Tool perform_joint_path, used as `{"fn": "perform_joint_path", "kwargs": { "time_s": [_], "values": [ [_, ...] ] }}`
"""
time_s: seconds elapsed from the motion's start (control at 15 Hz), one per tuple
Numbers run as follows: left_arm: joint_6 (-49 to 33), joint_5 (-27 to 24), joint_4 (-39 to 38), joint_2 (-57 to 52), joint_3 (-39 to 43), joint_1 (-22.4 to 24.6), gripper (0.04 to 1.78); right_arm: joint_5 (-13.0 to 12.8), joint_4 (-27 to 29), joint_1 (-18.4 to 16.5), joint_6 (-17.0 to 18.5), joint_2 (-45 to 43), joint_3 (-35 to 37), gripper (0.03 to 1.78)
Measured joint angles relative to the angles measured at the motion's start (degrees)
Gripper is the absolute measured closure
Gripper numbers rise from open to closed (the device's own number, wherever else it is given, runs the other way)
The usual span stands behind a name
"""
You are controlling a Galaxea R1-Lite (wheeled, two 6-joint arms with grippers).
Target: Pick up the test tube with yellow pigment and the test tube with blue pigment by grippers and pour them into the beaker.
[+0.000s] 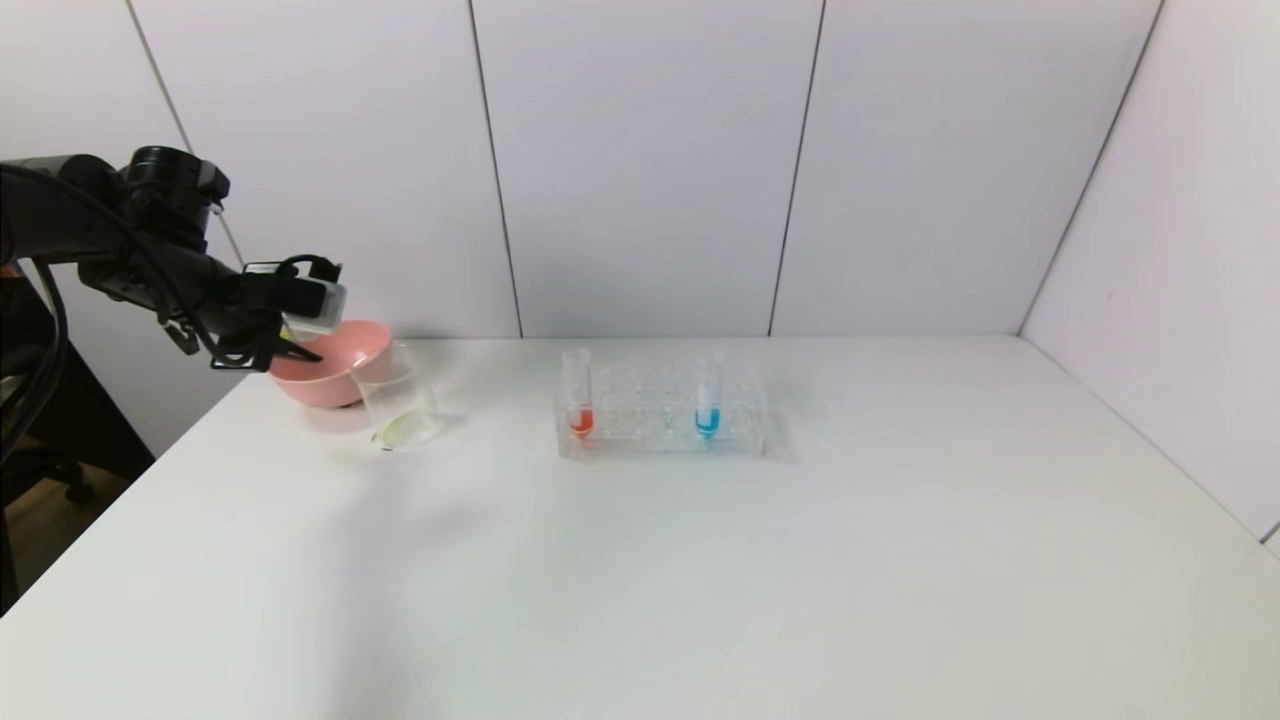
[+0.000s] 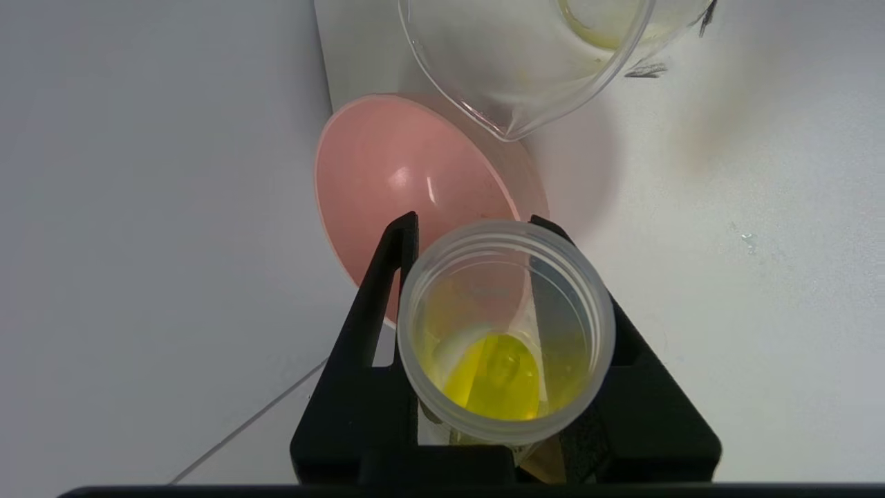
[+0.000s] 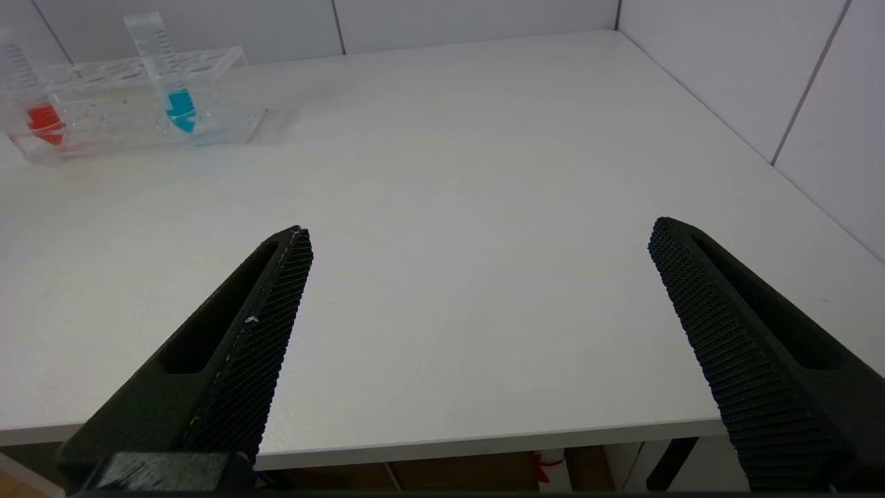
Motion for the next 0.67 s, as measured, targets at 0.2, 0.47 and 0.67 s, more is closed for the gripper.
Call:
{"fn": "perform_joint_path", "kwargs": {
  "time_s": [0.2, 0.47, 0.67],
  "values": [
    [-0.01, 0.06, 2.38, -0.09, -0.05, 0.02, 1.27, 0.0, 0.0, 0.0, 0.0, 0.0, 0.0, 0.04],
    [-0.11, 0.15, 3.56, -0.2, -0.11, 0.09, 1.27, 0.0, 0.0, 0.0, 0.0, 0.0, 0.0, 0.04],
    [-0.11, 0.48, 4.0, -0.39, -0.11, 0.09, 1.27, 0.0, 0.0, 0.0, 0.0, 0.0, 0.0, 0.04]
  ]
}}
